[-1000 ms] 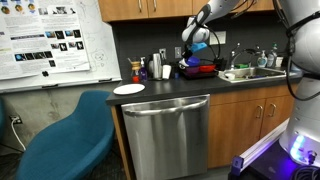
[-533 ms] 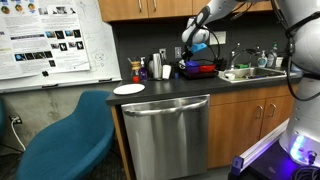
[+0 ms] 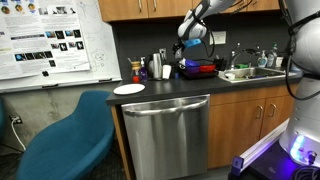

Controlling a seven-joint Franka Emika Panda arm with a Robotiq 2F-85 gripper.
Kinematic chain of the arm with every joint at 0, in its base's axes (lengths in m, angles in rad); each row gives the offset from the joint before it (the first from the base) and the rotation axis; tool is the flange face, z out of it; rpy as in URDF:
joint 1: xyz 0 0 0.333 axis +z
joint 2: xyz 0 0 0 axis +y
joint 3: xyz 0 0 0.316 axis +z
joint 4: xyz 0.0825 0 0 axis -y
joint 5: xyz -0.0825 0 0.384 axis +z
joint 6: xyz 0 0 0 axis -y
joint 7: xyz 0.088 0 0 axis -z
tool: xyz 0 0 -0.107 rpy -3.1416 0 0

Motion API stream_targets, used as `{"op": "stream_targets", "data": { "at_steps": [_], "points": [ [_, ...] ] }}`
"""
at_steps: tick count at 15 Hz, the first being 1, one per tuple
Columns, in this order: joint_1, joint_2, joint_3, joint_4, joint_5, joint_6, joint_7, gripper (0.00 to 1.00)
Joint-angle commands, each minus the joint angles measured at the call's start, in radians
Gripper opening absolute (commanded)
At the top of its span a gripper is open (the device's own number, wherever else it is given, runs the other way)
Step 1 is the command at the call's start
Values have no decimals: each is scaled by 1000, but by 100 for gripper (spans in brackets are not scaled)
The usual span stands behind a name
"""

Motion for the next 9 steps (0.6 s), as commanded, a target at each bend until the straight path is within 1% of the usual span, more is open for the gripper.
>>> {"op": "stream_targets", "data": {
  "at_steps": [1,3,5,6,7,8,9],
  "points": [
    [-42,-175,102,-178,116,14,-41,100],
    [-102,-242,226,-233,303,-74,-152,100],
    [-121,-300,275,-276,456,-184,-238,100],
    [-118,-333,279,-303,500,-246,-261,100],
    [-113,-365,273,-330,520,-298,-266,100],
    [-40,-403,194,-361,514,-344,-246,100],
    [-20,-437,166,-397,480,-373,-209,100]
  ]
}}
